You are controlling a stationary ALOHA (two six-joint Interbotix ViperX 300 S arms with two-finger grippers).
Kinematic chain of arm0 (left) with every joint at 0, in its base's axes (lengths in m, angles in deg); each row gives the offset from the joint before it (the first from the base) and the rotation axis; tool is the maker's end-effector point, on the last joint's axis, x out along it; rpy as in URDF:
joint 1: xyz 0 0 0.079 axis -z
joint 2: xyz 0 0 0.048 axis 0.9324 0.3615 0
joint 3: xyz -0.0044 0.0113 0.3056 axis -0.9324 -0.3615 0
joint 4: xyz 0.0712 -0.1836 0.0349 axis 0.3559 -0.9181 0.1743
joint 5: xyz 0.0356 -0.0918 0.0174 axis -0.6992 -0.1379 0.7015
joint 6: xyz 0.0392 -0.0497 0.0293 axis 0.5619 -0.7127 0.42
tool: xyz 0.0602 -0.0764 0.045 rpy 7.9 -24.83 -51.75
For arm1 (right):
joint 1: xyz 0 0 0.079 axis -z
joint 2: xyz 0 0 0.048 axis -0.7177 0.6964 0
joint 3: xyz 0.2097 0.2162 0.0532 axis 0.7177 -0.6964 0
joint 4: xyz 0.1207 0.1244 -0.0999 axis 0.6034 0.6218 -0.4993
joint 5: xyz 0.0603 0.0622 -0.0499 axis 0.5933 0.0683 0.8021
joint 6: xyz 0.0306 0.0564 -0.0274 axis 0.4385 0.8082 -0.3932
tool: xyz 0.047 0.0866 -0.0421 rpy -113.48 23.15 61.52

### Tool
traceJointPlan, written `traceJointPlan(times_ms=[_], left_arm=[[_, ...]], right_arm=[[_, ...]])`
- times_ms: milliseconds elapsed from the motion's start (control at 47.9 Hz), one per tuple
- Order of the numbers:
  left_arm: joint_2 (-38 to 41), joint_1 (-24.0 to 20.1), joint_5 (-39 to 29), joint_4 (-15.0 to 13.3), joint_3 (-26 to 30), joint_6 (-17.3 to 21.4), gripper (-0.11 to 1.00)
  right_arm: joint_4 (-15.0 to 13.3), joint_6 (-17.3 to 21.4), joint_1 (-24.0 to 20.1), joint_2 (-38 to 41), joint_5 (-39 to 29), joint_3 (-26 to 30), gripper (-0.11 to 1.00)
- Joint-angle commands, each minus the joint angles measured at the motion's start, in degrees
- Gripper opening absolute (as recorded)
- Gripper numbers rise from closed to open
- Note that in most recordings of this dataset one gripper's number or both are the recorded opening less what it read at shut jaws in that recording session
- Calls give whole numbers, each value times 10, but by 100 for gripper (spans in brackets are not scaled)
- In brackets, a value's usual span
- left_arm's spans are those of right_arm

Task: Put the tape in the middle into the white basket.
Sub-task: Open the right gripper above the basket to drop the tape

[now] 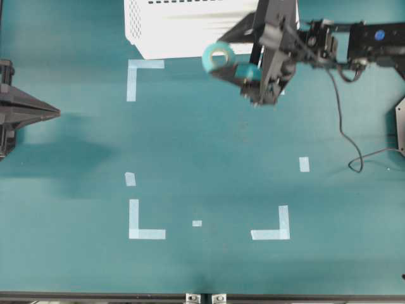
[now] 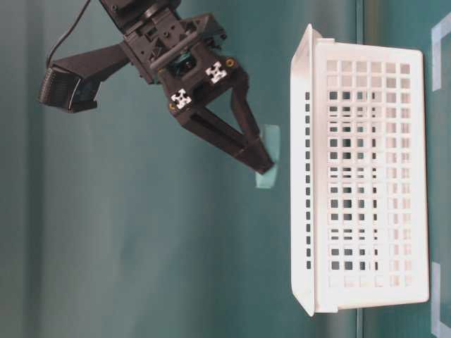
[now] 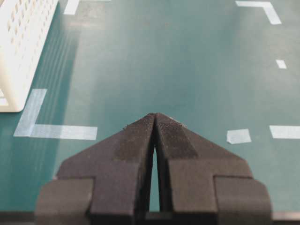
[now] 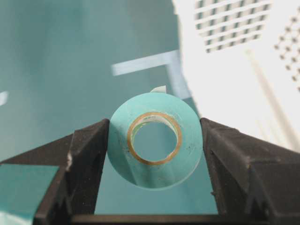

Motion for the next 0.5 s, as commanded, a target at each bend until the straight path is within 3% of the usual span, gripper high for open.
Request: traceJointPlan(times_ms=[0, 480], left_arm=[[4, -2, 5, 0, 7, 1, -11], [4, -2, 5, 0, 7, 1, -11]], right_arm=[[-1, -1, 19, -18, 3, 4, 67], [0, -3, 110, -24, 11, -11, 67]])
